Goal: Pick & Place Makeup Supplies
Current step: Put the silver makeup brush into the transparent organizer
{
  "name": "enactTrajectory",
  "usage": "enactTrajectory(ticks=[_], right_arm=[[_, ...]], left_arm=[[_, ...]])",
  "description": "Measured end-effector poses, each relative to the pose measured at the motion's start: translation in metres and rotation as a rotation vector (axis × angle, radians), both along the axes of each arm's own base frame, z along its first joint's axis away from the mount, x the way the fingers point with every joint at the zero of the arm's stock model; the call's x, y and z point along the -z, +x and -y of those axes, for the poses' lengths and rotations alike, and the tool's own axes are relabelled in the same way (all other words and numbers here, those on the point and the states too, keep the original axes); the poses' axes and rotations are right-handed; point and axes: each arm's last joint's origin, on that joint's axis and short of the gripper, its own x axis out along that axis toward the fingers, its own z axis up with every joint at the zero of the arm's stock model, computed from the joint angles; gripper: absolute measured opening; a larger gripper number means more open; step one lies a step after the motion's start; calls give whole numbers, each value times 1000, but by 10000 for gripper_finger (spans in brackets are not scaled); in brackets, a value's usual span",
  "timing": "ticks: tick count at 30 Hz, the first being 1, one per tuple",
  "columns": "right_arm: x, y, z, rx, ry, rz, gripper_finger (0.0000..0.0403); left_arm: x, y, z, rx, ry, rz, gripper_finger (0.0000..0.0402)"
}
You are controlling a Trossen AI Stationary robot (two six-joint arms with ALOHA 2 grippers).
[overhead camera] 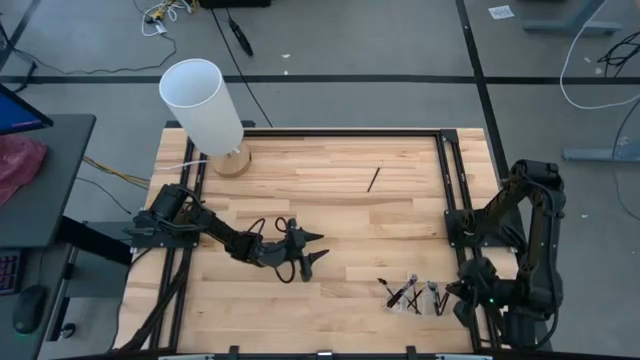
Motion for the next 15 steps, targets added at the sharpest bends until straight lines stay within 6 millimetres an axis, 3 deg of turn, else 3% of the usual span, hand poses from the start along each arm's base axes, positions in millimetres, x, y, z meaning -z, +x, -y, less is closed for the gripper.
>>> enactTrajectory(ticks=[7, 15], right_arm=[[2, 1, -1, 71, 43, 11, 33], [21, 5, 2, 96, 61, -45, 36]], left_arm=[[0, 0, 0, 0, 0, 0, 227], [0, 0, 0, 0, 1, -1, 227]])
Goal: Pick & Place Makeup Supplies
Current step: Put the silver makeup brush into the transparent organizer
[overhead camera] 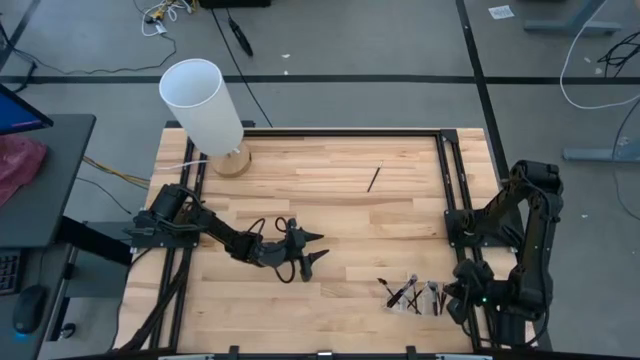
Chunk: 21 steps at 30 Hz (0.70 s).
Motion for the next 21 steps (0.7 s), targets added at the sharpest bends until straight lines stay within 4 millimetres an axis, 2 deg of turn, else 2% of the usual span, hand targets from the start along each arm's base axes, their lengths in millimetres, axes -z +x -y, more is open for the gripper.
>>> enactTrajectory(ticks=[7, 16, 21], right_arm=[[-3, -1, 4, -13, -11, -3, 37], [-25, -3, 23, -74, 15, 64, 38], [-32, -4, 31, -105, 10, 94, 72]], left_arm=[[0, 1, -2, -6, -1, 0, 227], [0, 1, -2, -7, -2, 2, 227], [0, 1, -2, -7, -3, 2, 227]])
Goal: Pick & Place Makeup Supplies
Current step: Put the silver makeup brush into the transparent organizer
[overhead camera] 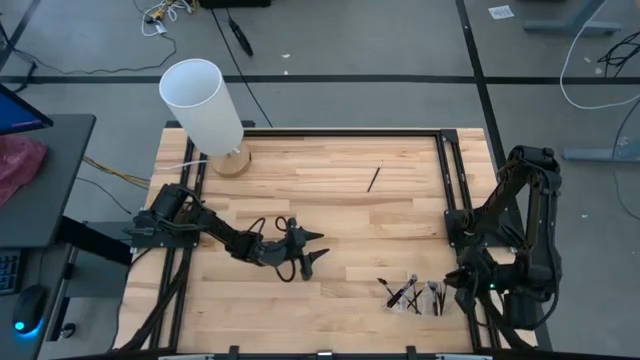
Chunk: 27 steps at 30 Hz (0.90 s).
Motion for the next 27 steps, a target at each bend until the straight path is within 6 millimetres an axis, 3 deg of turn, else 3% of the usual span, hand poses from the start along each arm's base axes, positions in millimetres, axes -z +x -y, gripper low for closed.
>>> enactTrajectory(ticks=[6, 13, 20, 23, 27], right_arm=[[-6, 13, 7, -32, -95, 158, 161], [-9, 43, 21, -64, -309, 213, 247], [6, 70, 35, -13, -547, 390, 278], [21, 74, 36, -6, -569, 417, 279], [26, 71, 31, -23, -550, 450, 279]], left_arm=[[0, 0, 0, 0, 0, 0, 227], [-6, 6, -2, -82, 4, 33, 227], [-50, 57, -21, -212, 132, 45, 227], [-66, 84, -45, -242, 146, -9, 227], [-78, 112, -87, -208, 34, -45, 227]])
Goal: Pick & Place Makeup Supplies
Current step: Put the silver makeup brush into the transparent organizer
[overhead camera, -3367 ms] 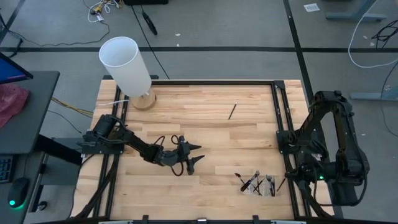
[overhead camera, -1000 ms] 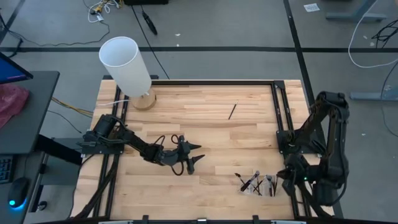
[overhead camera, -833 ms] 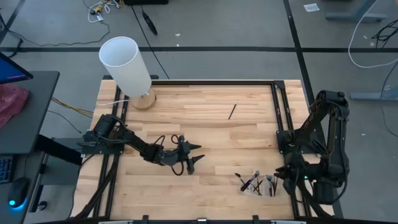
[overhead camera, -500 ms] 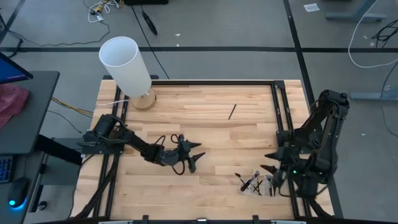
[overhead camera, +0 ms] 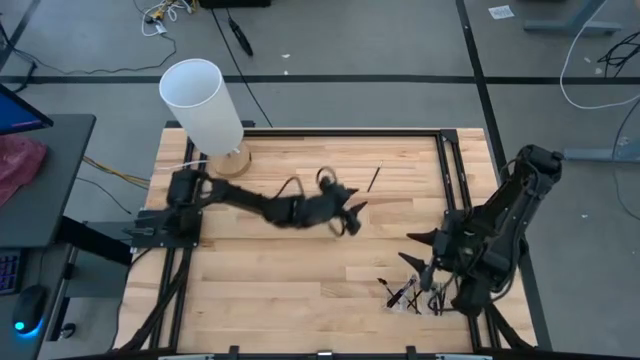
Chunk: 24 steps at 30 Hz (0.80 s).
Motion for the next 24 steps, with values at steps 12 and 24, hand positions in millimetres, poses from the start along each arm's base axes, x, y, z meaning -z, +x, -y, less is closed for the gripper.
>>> enactTrajectory(ticks=[12, 24], right_arm=[[-5, -1, 0, 32, -68, 155, 279], [-2, 12, 11, 84, -50, 45, 279]], left_arm=[[32, 60, -77, -99, -61, -41, 227], [66, 93, -115, -141, -119, -157, 226]])
